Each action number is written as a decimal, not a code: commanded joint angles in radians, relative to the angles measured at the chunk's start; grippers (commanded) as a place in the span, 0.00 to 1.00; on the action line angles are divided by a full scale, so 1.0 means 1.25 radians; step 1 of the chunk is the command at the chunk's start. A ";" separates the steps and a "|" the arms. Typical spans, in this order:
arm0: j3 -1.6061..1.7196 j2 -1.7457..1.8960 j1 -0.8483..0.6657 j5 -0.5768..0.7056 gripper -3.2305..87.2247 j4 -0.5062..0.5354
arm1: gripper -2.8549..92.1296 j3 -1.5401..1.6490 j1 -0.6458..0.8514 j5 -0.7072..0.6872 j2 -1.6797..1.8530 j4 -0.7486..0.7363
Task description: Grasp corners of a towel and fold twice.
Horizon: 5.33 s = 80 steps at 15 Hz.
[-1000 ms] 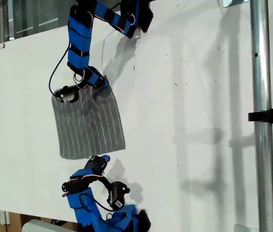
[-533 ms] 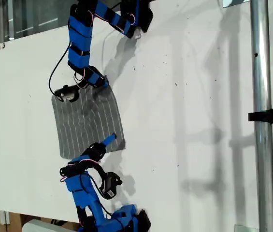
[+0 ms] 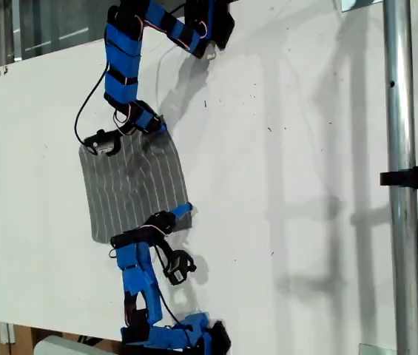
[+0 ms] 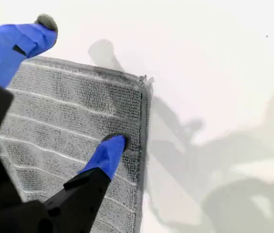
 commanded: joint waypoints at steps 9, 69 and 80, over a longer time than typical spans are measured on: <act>0.010 -0.053 -0.074 -0.036 0.12 -0.052 | 0.03 0.020 -0.011 0.000 0.065 -0.021; 0.812 1.119 -0.021 -0.347 0.41 -0.097 | 0.45 0.314 0.187 0.323 0.677 0.134; 1.401 1.950 0.206 -0.572 0.00 -0.182 | 0.49 0.013 0.056 0.507 0.048 -0.164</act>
